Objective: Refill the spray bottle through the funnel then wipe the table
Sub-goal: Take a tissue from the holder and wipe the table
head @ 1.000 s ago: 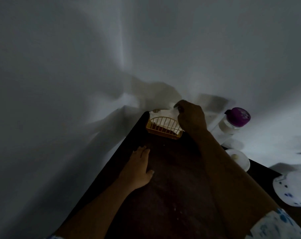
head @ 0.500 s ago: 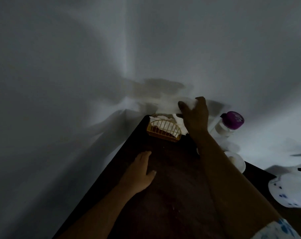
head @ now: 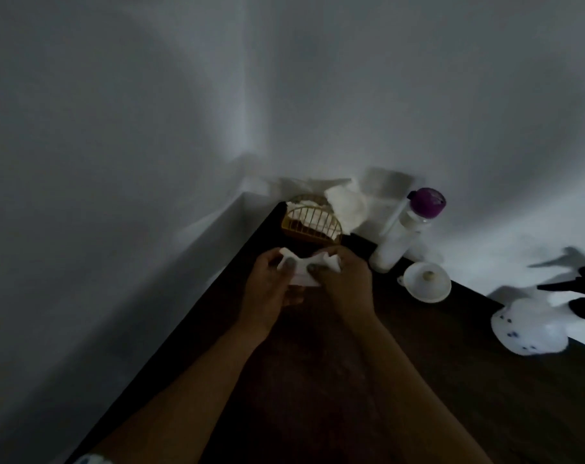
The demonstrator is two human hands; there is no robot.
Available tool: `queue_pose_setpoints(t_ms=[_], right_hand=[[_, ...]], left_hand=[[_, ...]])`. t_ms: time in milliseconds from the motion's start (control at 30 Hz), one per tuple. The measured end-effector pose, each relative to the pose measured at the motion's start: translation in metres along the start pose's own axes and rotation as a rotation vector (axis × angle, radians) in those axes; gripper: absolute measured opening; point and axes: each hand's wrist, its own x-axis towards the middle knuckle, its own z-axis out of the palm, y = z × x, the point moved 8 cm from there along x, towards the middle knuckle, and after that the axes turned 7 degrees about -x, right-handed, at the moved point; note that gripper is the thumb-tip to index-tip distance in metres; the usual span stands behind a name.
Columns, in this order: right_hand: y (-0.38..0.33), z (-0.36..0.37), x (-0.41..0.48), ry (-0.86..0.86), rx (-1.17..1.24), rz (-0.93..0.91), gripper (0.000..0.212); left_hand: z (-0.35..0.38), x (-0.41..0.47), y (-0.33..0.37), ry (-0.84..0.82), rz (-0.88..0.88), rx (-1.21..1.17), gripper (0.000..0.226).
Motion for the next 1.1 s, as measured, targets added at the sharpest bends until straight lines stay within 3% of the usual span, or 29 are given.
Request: queue_pose_setpoints(t_ms=[100, 200, 267, 367, 467, 600, 733, 800, 900, 1000, 1100], right_hand=[[0.025, 0.012, -0.042, -0.156, 0.074, 0.106, 0.011], [0.049, 0.014, -0.079, -0.338, 0.280, 0.288, 0.015], [0.060, 0.016, -0.103, -0.476, 0.122, 0.281, 0.021], [0.073, 0.020, -0.147, -0.540, -0.039, 0.200, 0.020], [0.082, 0.000, -0.170, -0.363, -0.287, 0.073, 0.011], [0.087, -0.036, -0.183, -0.237, -0.657, -0.069, 0.022], [0.080, 0.004, -0.213, -0.464, -0.845, -0.499, 0.033], [0.096, 0.027, -0.235, -0.642, -0.882, -0.503, 0.055], [0.116, 0.052, -0.273, -0.734, -1.077, -0.611, 0.071], [0.110, 0.061, -0.279, -0.682, -1.030, -0.693, 0.065], [0.103, 0.071, -0.257, -0.747, -0.860, -0.610, 0.057]], left_hand=[[-0.010, -0.019, -0.003, 0.068, 0.067, 0.266, 0.038], [-0.012, -0.047, -0.015, 0.019, 0.100, 0.324, 0.022], [-0.008, -0.068, -0.027, -0.049, 0.089, 0.360, 0.017], [-0.005, -0.101, -0.046, -0.079, 0.077, 0.411, 0.018], [-0.024, -0.125, -0.059, 0.121, 0.050, 0.443, 0.019], [-0.046, -0.154, -0.070, 0.265, 0.053, 0.554, 0.025], [-0.057, -0.186, -0.077, 0.297, 0.154, 0.720, 0.031], [-0.062, -0.197, -0.086, 0.290, 0.179, 0.837, 0.034], [-0.069, -0.205, -0.107, 0.234, 0.108, 0.964, 0.039], [-0.073, -0.203, -0.112, 0.225, 0.128, 0.975, 0.038], [-0.078, -0.192, -0.111, 0.242, 0.130, 0.993, 0.043]])
